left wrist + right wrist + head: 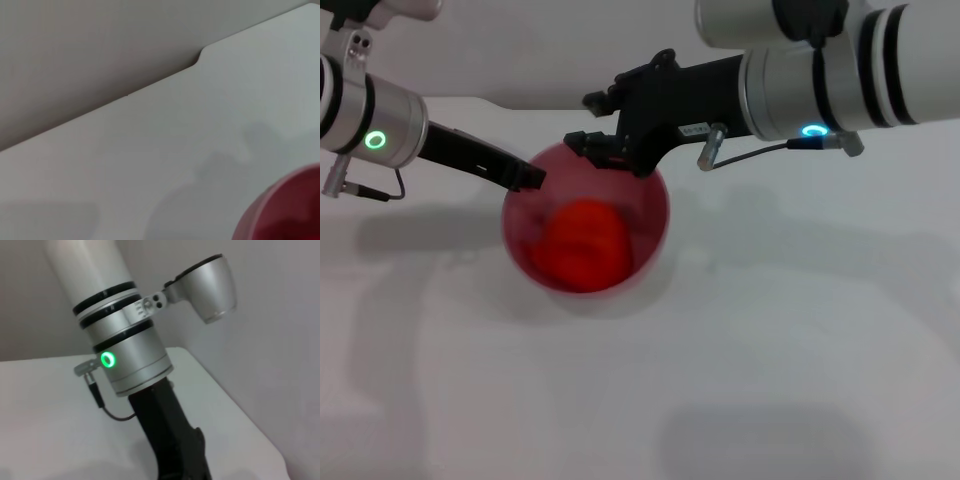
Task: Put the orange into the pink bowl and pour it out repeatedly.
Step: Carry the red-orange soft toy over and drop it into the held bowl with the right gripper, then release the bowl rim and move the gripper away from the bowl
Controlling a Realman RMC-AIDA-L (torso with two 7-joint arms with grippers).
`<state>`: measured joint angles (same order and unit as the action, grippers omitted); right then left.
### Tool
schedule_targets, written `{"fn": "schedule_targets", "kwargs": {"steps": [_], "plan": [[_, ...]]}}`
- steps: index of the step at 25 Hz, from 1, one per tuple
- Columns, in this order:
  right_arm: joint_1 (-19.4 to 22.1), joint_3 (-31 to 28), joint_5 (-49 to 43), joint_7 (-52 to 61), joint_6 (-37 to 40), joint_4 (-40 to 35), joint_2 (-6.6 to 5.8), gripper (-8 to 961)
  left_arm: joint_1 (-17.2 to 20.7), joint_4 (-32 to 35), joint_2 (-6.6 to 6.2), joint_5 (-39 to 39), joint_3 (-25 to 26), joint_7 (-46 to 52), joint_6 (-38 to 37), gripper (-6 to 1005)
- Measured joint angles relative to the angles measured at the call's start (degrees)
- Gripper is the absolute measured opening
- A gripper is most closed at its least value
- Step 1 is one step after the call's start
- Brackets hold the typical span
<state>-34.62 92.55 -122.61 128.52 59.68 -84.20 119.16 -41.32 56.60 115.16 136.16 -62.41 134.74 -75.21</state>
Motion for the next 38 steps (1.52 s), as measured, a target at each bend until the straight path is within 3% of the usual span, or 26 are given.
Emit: {"fn": "schedule_targets", "kwargs": {"steps": [7, 11, 14, 18, 22, 25, 33, 38], "plan": [[3.9, -1.9, 0.3, -2.3, -6.8, -0.8, 0.4, 463, 0.1, -0.1, 0.17, 0.0, -1.0, 0.1, -0.2, 103], [8.0, -5.8, 5.9, -7.2, -12.2, -1.1, 0.58, 463, 0.1, -0.2, -0.09, 0.0, -1.7, 0.4, -0.4, 104], [12.8, -8.3, 20.2, -19.1, -17.8, -0.1, 0.4, 464, 0.1, -0.2, -0.16, 0.0, -1.7, 0.4, -0.6, 104], [18.9, -10.7, 50.0, -46.3, -18.9, 3.7, -0.04, 464, 0.3, -0.3, -0.18, 0.2, -1.7, 0.5, -0.6, 105], [21.9, -12.7, 78.4, -74.5, -9.0, 13.3, -0.07, 464, 0.2, -0.4, -0.13, 0.4, -1.7, 0.5, -0.6, 105], [22.2, -14.4, 91.2, -87.1, 2.2, 22.8, -0.06, 465, 0.1, -0.4, 0.03, 0.6, -1.7, 0.5, -0.6, 105], [21.7, -18.6, 108.3, -100.7, 21.6, 42.2, -0.22, 464, 0.1, -0.6, 0.29, 0.6, -1.7, 0.6, -0.2, 106], [21.6, -19.5, 112.5, -102.2, 25.7, 46.7, -0.3, 463, 0.5, -1.2, 0.39, 0.6, -1.7, 0.9, 0.1, 107]]}}
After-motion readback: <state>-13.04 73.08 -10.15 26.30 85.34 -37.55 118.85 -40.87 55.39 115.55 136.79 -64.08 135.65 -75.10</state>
